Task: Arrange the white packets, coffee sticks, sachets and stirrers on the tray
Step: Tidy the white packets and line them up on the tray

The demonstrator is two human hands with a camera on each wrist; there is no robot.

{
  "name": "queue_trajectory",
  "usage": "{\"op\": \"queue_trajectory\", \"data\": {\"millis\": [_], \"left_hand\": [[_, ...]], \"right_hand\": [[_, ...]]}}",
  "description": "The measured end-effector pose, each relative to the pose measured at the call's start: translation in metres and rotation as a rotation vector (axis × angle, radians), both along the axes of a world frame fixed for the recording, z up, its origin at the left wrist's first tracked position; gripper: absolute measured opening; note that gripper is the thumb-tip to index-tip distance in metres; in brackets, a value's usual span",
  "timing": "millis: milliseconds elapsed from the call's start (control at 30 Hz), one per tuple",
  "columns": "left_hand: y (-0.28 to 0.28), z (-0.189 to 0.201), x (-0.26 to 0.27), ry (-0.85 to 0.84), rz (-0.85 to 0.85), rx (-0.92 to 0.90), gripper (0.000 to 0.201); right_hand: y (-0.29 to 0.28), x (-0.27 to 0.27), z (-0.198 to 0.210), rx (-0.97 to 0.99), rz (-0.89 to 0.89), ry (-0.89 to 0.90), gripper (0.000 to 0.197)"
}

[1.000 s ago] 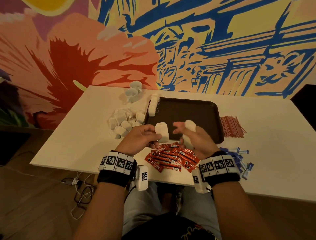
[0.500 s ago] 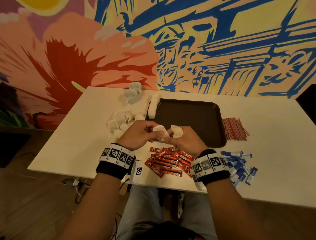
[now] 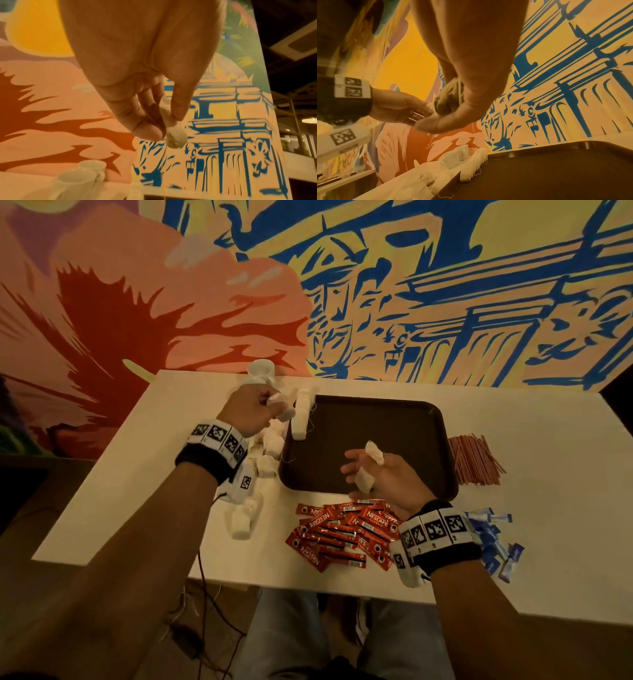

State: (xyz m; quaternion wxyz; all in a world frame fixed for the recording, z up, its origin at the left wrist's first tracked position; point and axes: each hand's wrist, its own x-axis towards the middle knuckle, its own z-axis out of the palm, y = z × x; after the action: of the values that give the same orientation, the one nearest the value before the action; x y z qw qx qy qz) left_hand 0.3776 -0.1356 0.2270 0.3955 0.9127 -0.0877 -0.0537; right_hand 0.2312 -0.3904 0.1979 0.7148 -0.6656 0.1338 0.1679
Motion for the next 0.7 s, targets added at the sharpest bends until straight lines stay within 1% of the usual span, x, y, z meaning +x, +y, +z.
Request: {"op": "queue_trajectory", "data": {"millis": [133, 267, 367, 500, 600, 700], "left_hand": [[-0.007, -0.028, 0.039, 0.064, -0.002, 0.11, 0.017], [-0.016, -0.06, 0.06, 0.086, -0.086, 0.285, 0.013], [-0.024, -0.079, 0.071, 0.147, -0.145, 0.394, 0.025], [-0.035, -0.096, 0.082, 0.254, -0.211, 0.501, 0.029], [-0.039, -0.107, 0.091, 0.277, -0.228, 0.553, 0.03], [-0.041, -0.113, 0.1, 0.23, -0.161, 0.527, 0.025]], "right_hand": [[-0.003, 0.013, 0.001, 0.019, -0.071, -0.005, 0.026], [-0.006, 0.027, 0.0, 0.03, -0.078, 0.015, 0.026], [-0.006, 0.036, -0.003, 0.019, -0.068, 0.027, 0.026], [-0.005, 0.046, -0.008, 0.023, -0.061, 0.04, 0.026], [-0.004, 0.051, -0.014, 0.036, -0.062, 0.054, 0.025], [-0.003, 0.053, -0.02, 0.045, -0.071, 0.079, 0.025]]}}
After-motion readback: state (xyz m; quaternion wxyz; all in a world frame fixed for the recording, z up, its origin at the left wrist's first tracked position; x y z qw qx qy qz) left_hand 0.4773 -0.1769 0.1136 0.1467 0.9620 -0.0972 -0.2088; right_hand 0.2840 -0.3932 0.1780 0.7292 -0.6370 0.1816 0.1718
